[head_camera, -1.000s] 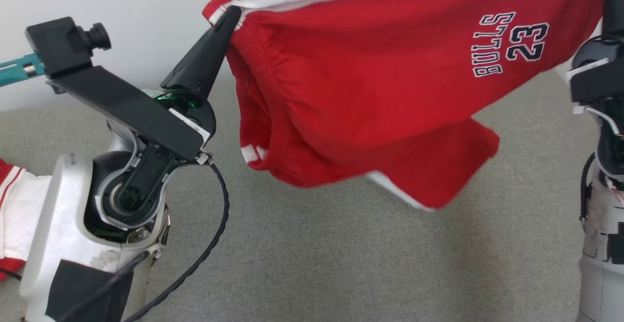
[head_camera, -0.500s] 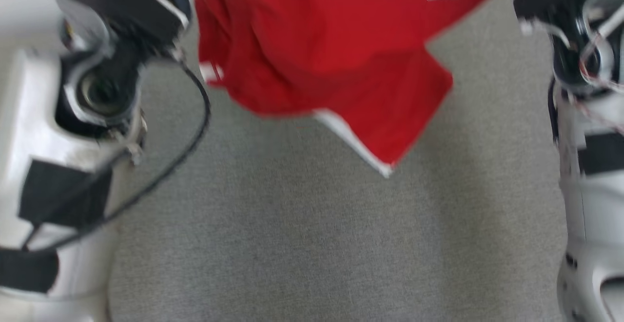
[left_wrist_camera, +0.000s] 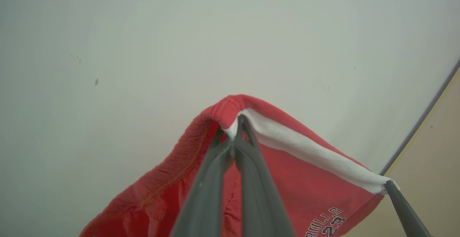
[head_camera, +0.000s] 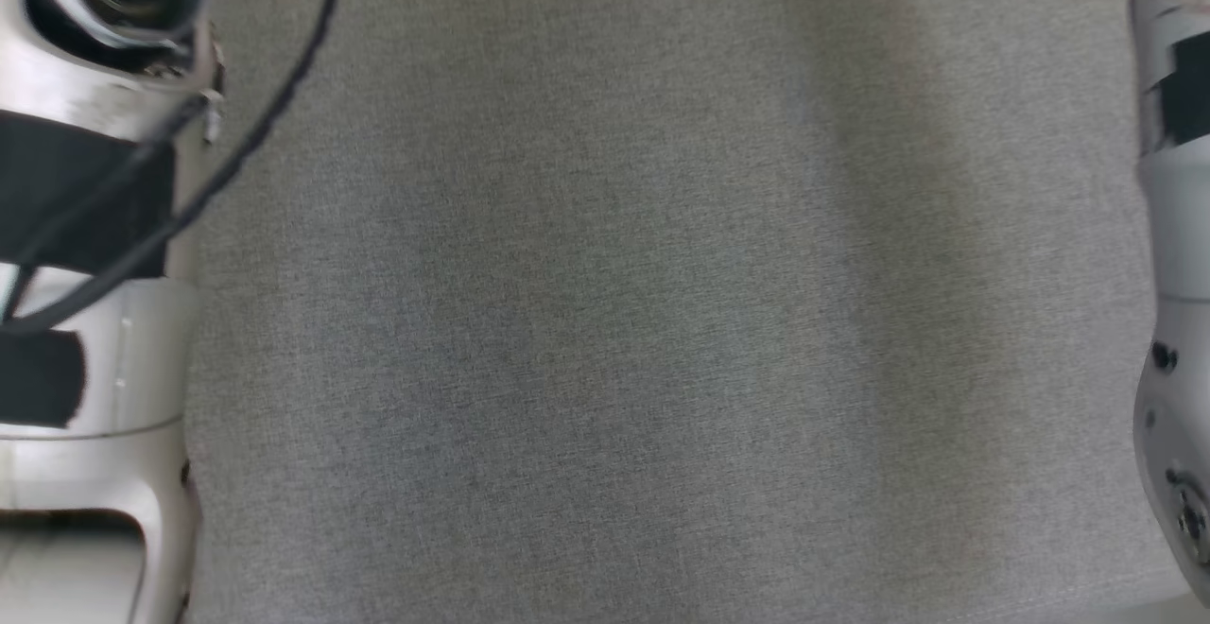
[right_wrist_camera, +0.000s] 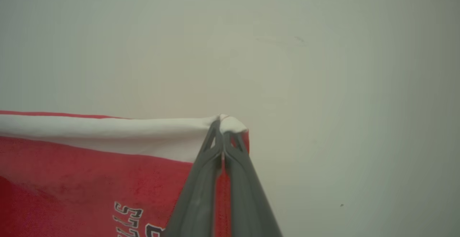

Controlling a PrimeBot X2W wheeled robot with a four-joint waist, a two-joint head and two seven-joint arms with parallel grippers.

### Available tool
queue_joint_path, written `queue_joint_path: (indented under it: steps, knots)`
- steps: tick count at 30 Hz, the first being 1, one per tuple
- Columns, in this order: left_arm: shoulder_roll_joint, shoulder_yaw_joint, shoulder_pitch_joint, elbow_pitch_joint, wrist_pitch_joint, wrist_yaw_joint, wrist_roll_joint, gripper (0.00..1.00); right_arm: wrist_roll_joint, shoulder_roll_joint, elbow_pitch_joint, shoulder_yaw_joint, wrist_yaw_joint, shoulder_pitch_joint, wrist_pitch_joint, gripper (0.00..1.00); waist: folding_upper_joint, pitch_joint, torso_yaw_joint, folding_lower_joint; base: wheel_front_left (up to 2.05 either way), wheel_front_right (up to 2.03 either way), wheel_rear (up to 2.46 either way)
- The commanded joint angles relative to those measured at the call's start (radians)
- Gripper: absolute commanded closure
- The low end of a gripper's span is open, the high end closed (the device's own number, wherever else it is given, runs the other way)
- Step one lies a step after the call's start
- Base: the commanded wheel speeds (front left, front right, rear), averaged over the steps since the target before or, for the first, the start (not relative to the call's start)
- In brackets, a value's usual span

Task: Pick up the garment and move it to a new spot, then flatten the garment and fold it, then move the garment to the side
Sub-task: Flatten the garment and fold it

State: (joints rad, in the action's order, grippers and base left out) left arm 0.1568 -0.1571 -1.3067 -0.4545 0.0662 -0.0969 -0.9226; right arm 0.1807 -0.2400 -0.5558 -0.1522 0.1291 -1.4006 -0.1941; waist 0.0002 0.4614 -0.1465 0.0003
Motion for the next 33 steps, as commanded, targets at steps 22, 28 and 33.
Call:
queue_joint_path:
  steps: [22,28,33]
  knots:
    - [0.139,-0.388,0.575,0.080,0.002,-0.033,-0.132,1.00,0.439,-0.271,0.278,-0.229,0.002,0.646,0.354,1.00,-0.0002,-0.129,0.060,-0.0003,0.00,0.00,0.00]
    - [0.180,-0.436,0.724,0.110,0.018,-0.028,-0.117,1.00,0.494,-0.323,0.438,-0.151,0.002,0.859,0.472,1.00,-0.0002,-0.197,0.063,-0.0003,0.00,0.00,0.00]
    - [0.197,-0.456,0.844,0.146,0.041,-0.010,-0.115,1.00,0.522,-0.344,0.549,-0.075,0.002,1.022,0.562,1.00,-0.0002,-0.246,0.062,-0.0003,0.00,0.00,0.00]
